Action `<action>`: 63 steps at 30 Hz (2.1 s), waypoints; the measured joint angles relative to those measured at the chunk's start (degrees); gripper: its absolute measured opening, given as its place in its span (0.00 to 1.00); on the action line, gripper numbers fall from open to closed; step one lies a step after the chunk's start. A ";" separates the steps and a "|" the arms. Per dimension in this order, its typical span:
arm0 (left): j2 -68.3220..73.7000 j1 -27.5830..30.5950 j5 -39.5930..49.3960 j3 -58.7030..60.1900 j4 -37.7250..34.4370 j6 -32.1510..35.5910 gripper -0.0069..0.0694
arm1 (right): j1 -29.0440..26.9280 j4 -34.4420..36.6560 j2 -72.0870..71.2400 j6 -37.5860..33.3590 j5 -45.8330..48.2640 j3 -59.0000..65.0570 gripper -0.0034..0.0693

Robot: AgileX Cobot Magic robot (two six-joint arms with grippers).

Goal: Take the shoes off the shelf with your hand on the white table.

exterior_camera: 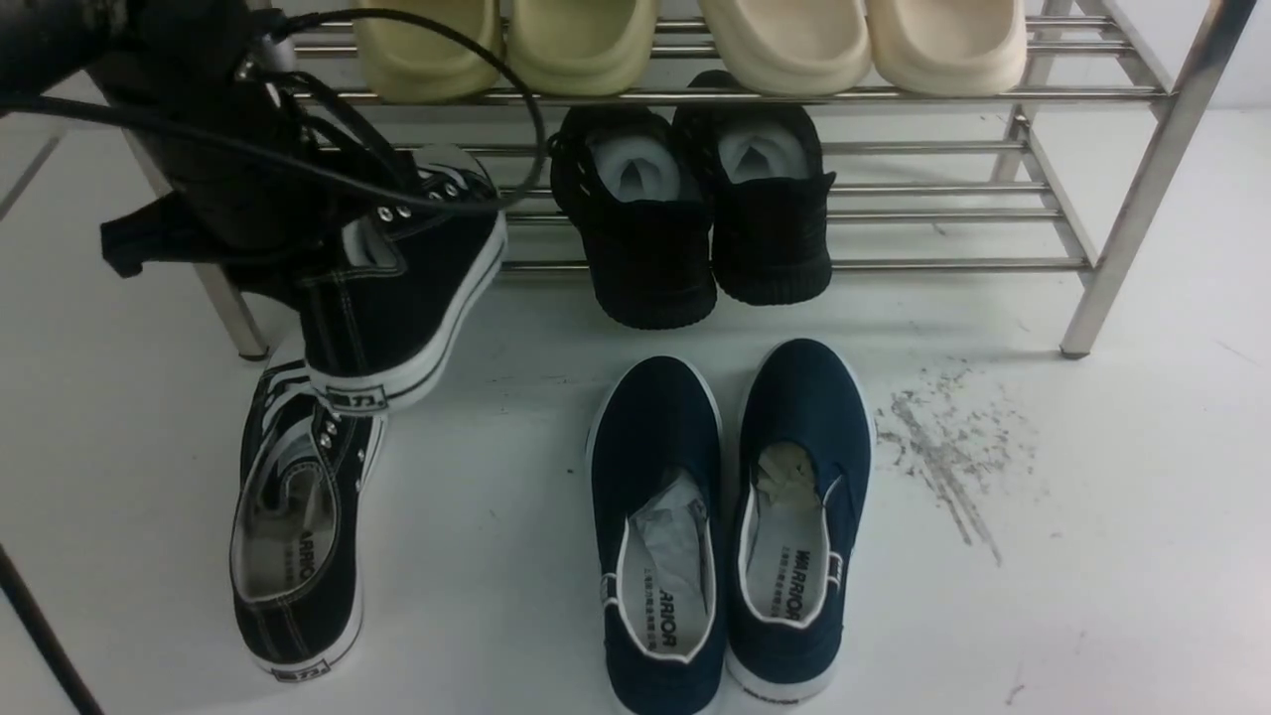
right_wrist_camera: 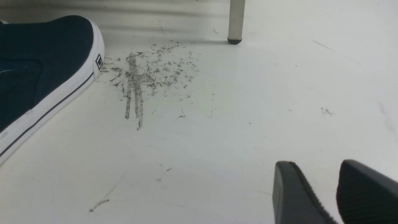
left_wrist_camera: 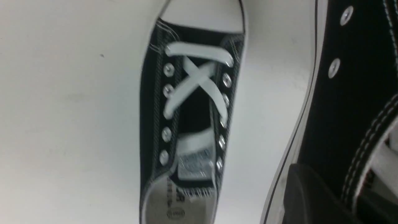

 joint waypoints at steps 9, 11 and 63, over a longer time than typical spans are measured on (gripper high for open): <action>-1.66 -10.03 -3.56 14.88 6.06 -12.82 0.11 | 0.00 0.00 0.00 0.00 0.00 0.00 0.38; -1.66 -10.25 -5.44 16.64 6.36 -14.81 0.11 | 0.00 0.00 0.00 0.00 0.00 0.00 0.38; -49.84 -10.51 5.85 31.50 9.22 7.26 0.10 | 0.00 0.00 0.00 0.45 0.00 0.00 0.38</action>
